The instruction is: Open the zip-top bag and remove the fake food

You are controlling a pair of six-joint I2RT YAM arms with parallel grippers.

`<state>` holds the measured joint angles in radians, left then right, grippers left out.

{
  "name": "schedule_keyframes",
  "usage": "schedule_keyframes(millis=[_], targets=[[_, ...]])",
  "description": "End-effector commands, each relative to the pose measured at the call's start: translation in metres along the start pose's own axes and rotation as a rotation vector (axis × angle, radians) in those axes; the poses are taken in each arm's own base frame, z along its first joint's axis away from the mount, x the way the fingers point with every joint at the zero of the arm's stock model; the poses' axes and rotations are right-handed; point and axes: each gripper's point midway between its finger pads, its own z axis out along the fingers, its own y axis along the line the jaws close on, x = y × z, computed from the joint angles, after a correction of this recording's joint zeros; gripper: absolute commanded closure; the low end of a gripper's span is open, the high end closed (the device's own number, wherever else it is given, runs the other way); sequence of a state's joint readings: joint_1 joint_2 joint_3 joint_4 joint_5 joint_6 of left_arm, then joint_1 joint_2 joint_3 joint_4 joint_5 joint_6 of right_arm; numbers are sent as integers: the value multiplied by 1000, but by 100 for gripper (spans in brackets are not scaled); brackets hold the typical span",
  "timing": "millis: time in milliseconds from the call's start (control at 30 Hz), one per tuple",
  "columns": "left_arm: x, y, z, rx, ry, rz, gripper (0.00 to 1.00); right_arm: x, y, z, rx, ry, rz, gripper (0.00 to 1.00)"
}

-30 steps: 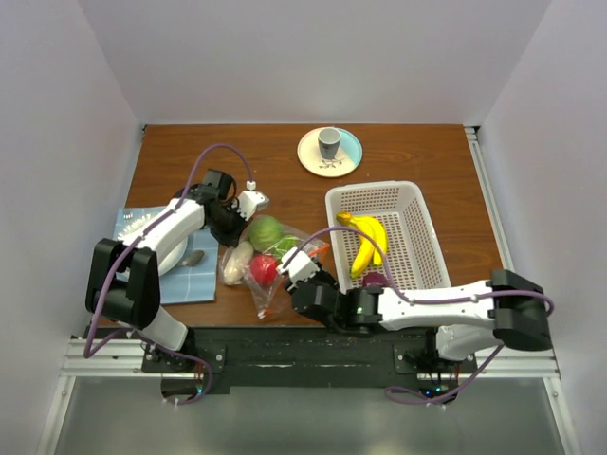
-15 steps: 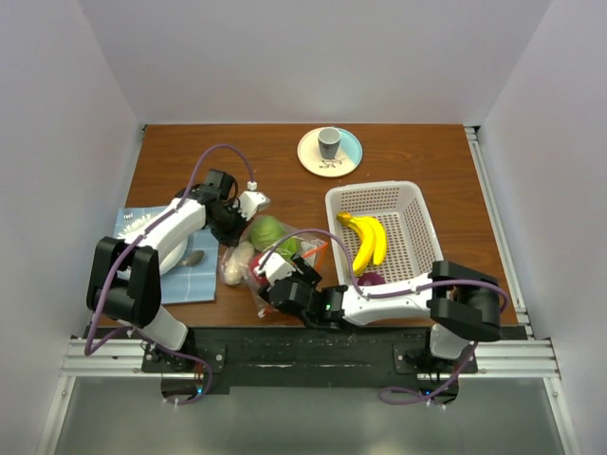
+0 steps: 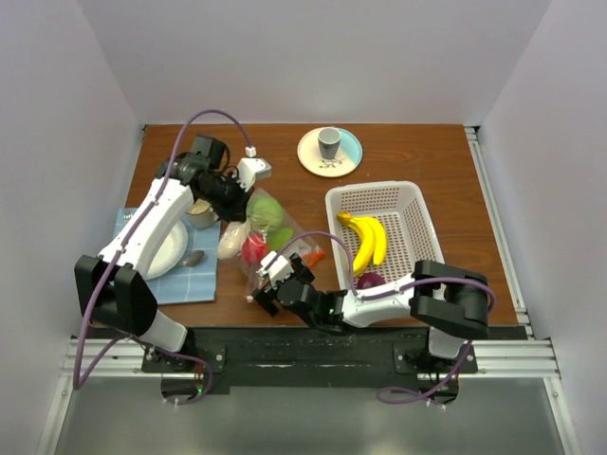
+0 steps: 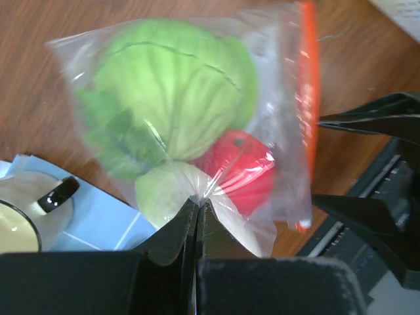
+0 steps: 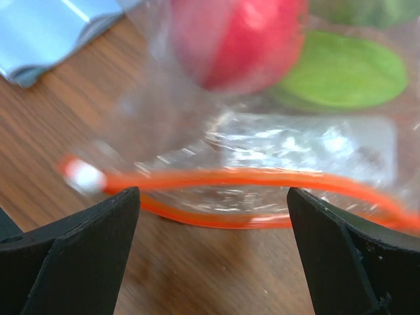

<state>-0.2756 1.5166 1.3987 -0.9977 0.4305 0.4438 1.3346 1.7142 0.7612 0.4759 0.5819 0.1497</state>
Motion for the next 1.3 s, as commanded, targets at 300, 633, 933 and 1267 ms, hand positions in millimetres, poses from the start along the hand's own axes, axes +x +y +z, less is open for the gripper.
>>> schedule_keyframes(millis=[300, 633, 933, 1267], targets=[[18, -31, -14, 58, 59, 15, 100, -28, -14, -6, 69, -139, 119, 1], [-3, -30, -23, 59, 15, 4, 94, -15, -34, -26, 107, -94, 112, 2], [-24, -48, -36, 126, -51, -7, 100, -11, -39, -27, 136, -67, 89, 1], [27, -6, 6, -59, 90, 29, 100, -10, -41, -29, 139, -51, 61, 1]])
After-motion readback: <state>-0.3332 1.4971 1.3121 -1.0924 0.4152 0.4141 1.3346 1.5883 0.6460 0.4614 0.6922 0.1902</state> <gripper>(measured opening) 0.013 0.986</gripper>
